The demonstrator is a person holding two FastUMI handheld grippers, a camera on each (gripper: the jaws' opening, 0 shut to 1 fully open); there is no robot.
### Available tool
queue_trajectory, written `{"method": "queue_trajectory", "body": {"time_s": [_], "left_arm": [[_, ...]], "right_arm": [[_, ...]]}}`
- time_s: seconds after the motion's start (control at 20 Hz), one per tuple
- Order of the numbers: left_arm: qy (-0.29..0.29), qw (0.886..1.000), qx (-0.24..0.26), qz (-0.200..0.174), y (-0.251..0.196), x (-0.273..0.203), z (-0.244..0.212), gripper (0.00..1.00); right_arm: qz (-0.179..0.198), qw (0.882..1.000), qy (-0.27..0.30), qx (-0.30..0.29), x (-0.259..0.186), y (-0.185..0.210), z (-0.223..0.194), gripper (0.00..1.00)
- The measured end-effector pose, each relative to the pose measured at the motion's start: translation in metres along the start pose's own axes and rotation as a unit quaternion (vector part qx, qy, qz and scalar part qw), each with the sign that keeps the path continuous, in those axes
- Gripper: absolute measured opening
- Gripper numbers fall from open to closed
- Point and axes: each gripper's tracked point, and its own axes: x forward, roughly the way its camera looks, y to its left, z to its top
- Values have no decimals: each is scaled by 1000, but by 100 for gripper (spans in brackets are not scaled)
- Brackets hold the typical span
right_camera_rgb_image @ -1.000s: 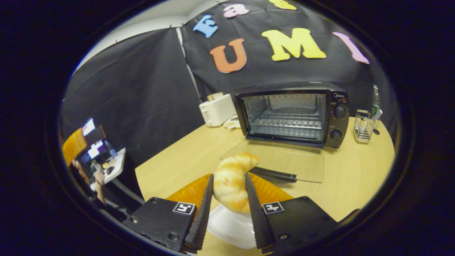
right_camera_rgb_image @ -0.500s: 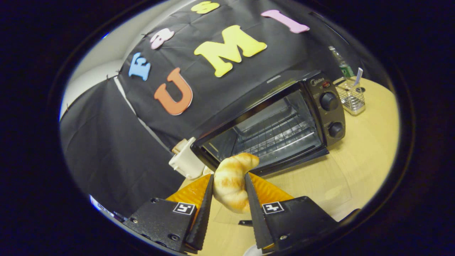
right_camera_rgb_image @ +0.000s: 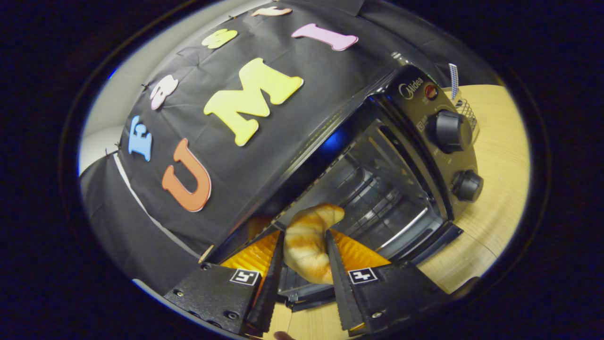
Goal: Open the electric oven with the left hand, put the food in, and close the electric oven.
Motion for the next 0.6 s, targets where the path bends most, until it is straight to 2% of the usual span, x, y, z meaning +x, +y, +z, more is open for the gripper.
{"method": "queue_trajectory", "body": {"time_s": [0.2,0.3,0.4,0.5,0.55,0.6], "left_arm": [[17,1000,-8,2,1,8,-11,94],[27,1000,-12,1,-1,14,-16,94],[32,999,-11,0,-4,16,-18,94],[30,1000,-9,-2,-6,15,-16,94],[27,1000,-8,-2,-7,14,-14,94],[26,1000,-8,-2,-8,12,-13,94]], "right_arm": [[-9,999,-31,-31,20,-6,6,57],[-4,999,-33,-36,22,-3,6,53],[-6,999,-25,-44,26,-3,2,55],[-15,998,-10,-52,20,-6,-4,69],[-15,999,-7,-49,16,-6,-5,69],[-17,999,-6,-47,10,-6,-5,81]]}}
